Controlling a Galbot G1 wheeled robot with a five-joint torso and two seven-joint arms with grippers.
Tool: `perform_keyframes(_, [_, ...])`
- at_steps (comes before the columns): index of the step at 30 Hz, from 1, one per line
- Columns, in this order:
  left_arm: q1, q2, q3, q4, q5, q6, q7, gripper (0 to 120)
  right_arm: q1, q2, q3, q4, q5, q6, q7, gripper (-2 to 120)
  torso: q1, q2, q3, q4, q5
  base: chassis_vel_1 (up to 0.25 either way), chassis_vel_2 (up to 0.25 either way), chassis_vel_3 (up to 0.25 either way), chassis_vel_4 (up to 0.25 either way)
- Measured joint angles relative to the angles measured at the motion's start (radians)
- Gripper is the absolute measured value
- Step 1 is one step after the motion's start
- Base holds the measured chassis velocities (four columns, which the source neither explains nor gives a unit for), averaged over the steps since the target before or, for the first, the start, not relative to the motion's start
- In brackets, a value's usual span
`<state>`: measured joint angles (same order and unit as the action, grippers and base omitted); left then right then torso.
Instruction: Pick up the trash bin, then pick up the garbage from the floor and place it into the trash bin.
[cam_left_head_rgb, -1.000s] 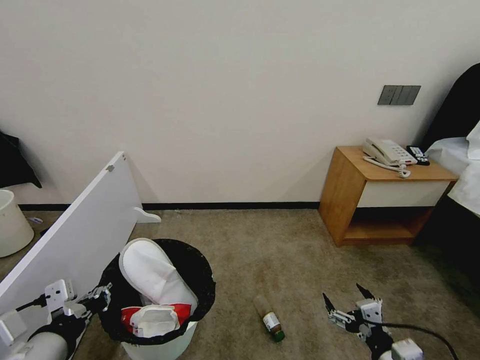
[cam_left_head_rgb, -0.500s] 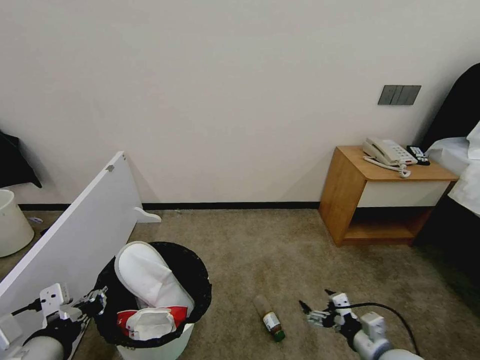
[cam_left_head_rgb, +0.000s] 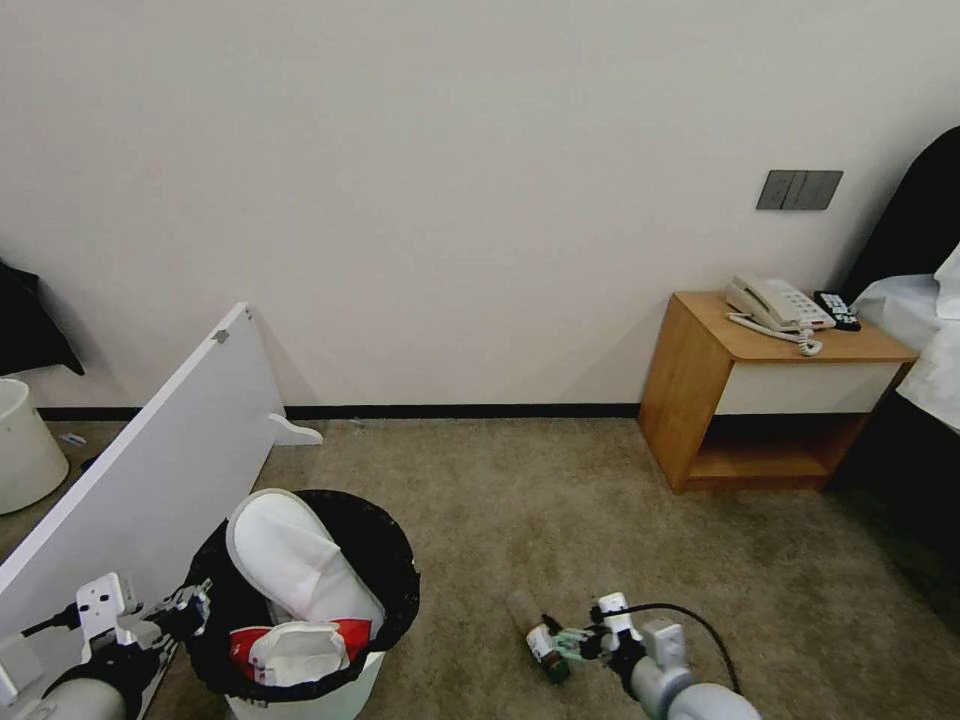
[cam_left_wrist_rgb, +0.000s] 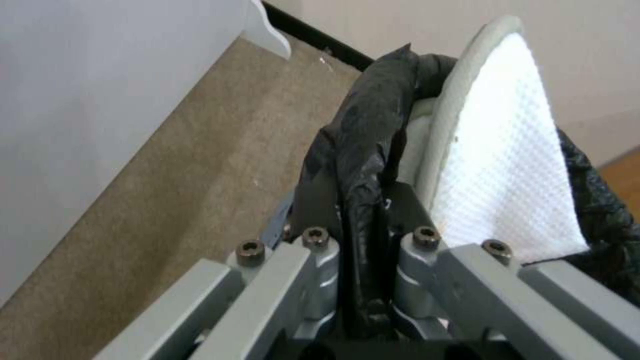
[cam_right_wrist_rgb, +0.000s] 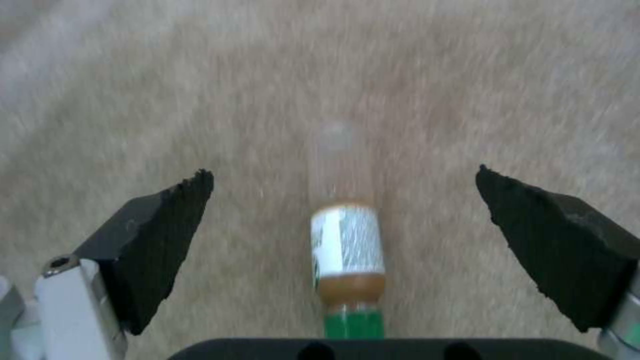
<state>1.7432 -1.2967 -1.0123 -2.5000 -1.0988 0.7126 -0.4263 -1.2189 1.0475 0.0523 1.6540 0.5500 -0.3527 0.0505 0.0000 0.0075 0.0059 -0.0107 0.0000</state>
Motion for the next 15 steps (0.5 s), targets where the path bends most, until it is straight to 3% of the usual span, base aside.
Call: perform_keyframes(15, [0.001,0.004,-0.001,0.000,-0.002,0.000,0.000,5,0.049,0.020,-0.014,-0.078,-0.053,-0.090,0.018,100,0.000,0.000,0.000,-0.0001,0.0000,0.000,0.000,0.000,0.000])
